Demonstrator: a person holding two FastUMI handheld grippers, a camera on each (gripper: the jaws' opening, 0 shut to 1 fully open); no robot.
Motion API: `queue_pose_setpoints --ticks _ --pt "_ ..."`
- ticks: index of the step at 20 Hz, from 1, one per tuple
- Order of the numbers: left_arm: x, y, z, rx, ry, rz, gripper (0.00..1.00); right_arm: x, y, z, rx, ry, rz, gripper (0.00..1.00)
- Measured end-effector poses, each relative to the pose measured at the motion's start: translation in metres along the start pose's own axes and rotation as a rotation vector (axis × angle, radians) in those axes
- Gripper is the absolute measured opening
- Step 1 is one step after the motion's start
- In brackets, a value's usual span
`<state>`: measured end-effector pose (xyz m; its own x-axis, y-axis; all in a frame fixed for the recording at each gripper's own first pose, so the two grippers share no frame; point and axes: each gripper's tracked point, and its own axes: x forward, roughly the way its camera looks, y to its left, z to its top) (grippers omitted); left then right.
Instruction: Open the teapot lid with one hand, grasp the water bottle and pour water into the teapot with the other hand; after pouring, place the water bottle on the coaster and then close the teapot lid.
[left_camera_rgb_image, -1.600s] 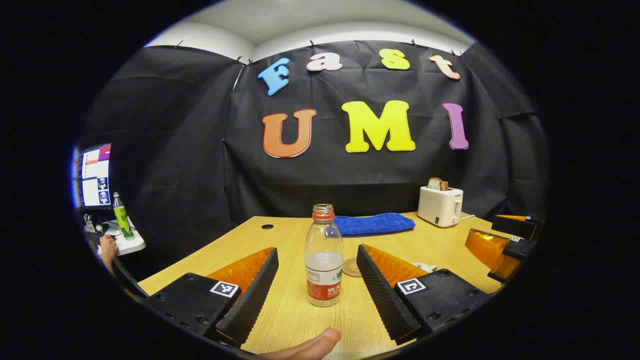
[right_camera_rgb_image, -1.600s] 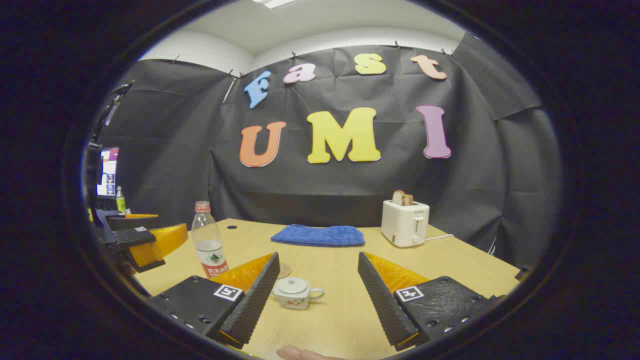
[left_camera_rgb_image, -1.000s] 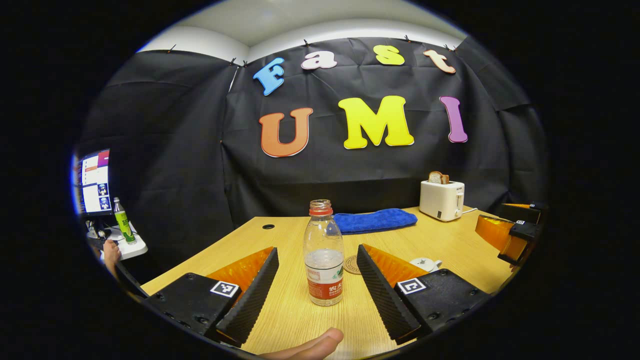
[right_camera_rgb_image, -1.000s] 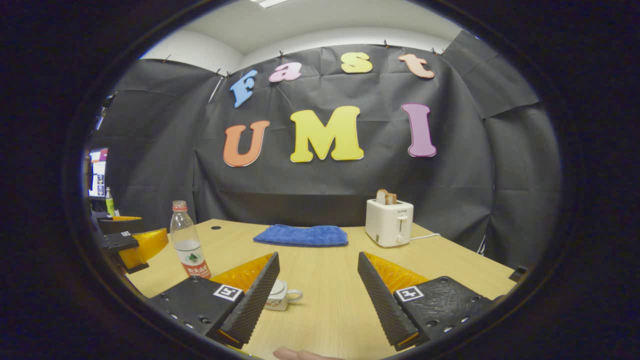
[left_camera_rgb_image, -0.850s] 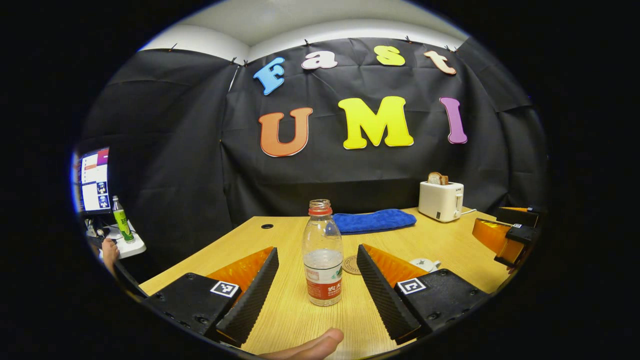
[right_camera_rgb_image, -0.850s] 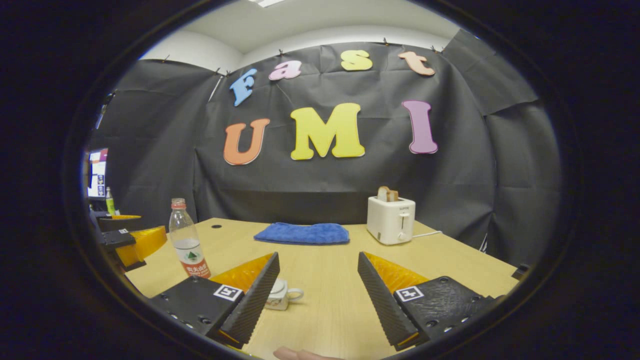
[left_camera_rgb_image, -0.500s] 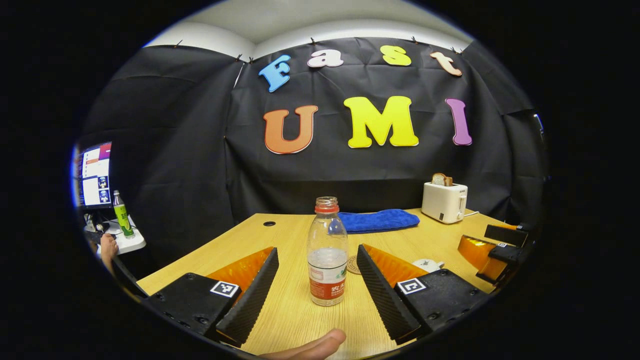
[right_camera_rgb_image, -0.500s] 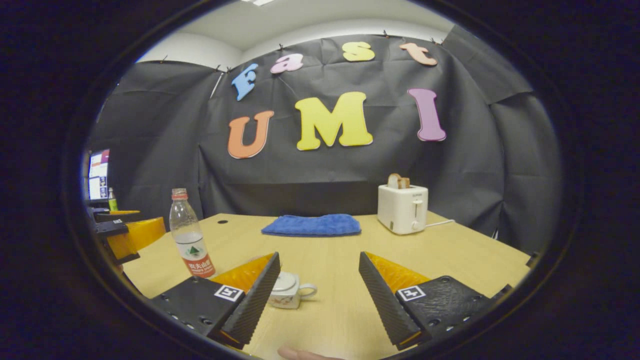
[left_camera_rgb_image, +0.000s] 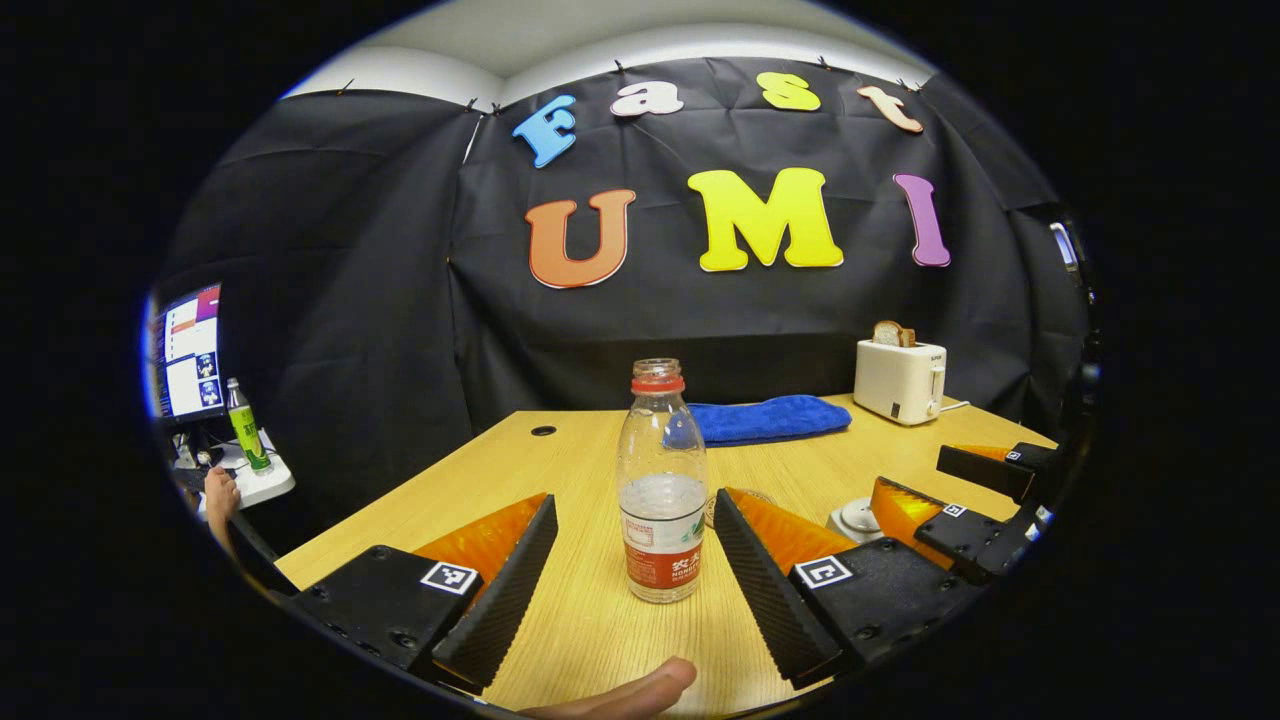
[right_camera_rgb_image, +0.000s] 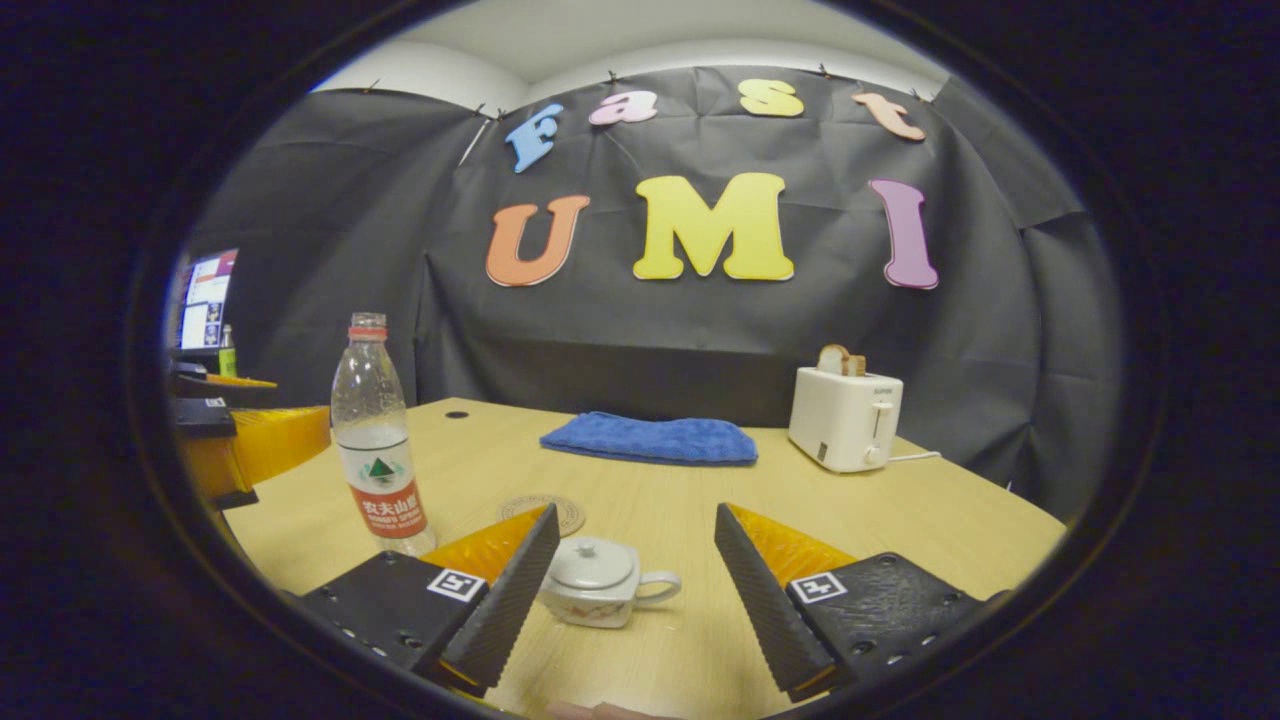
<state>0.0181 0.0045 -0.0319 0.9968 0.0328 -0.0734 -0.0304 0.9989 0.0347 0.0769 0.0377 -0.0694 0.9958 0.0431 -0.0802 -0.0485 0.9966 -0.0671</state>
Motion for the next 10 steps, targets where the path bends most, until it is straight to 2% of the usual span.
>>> queue_pose_setpoints --ticks 4,5,6,7,10 --pt "0.005 0.0 -0.008 0.0 0.026 0.005 0.99 0.017 0.012 -0.016 0.005 0.052 0.02 0.94" --pt "0.005 0.001 -0.01 -0.004 0.031 0.004 0.99 0.019 0.013 -0.014 0.012 0.047 0.029 0.83" --pt "0.006 -0.002 -0.01 -0.007 0.034 -0.003 0.99 0.022 0.012 -0.014 0.016 0.043 0.018 0.8" --pt "0.007 -0.002 -0.011 -0.009 0.036 -0.006 0.99 0.023 0.013 -0.012 0.017 0.032 0.017 0.73" --pt "0.009 0.0 -0.012 -0.014 0.038 -0.004 0.99 0.031 0.022 -0.018 0.023 0.052 0.038 0.67"
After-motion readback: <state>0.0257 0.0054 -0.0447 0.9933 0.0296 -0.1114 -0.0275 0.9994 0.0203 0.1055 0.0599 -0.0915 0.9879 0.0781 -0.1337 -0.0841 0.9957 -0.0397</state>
